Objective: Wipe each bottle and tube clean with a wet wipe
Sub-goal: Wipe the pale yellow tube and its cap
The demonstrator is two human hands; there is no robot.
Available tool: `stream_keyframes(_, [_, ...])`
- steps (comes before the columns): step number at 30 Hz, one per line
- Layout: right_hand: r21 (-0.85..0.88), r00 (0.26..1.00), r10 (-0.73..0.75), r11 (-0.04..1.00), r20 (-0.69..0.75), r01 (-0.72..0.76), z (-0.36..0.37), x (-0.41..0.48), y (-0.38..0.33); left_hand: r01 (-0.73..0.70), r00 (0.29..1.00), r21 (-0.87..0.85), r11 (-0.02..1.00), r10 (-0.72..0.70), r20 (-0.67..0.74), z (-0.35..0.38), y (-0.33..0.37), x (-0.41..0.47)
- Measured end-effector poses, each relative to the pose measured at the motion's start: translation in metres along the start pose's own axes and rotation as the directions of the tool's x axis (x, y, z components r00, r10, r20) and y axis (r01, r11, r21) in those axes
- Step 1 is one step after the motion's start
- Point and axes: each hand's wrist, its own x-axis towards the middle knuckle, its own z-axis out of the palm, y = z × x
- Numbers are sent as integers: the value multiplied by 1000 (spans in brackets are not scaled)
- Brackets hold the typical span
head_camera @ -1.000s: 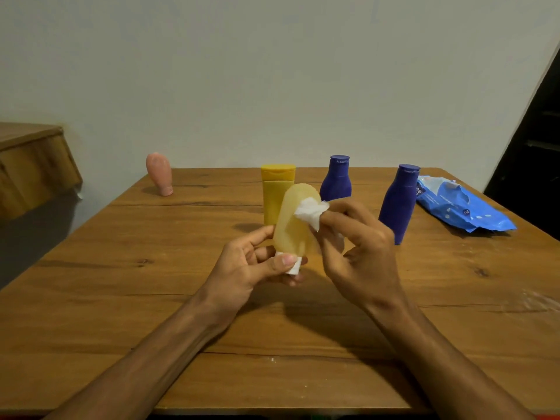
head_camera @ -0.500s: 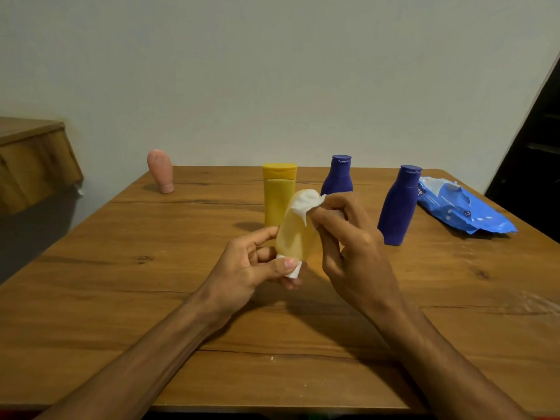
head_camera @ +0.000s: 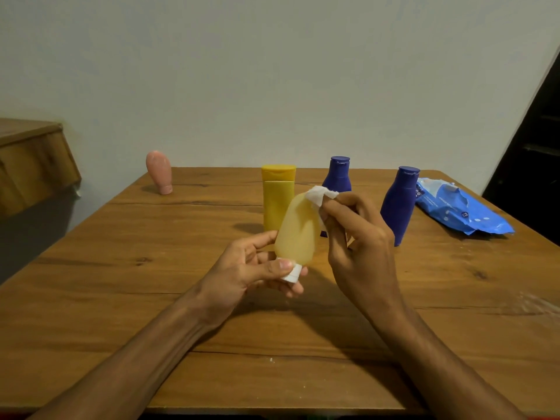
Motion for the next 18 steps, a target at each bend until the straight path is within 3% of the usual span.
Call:
stream_keyframes(5, [39, 998, -11, 999, 67, 8, 3, -5, -4, -43, 998, -229, 972, 32, -53, 2, -1, 4])
stream_keyframes(10, [34, 1000, 17, 999, 6, -18, 2, -2, -1, -26, 1000, -252, 967, 26, -1, 4, 0, 1])
stream_keyframes(14, [62, 995, -36, 998, 88, 30, 4, -5, -3, -63, 998, -351, 934, 52, -40, 3, -2, 5])
stream_keyframes(18, [52, 999, -20, 998, 35, 18, 2, -2, -2, -29, 997, -334, 942, 53, 63, 0, -2, 3])
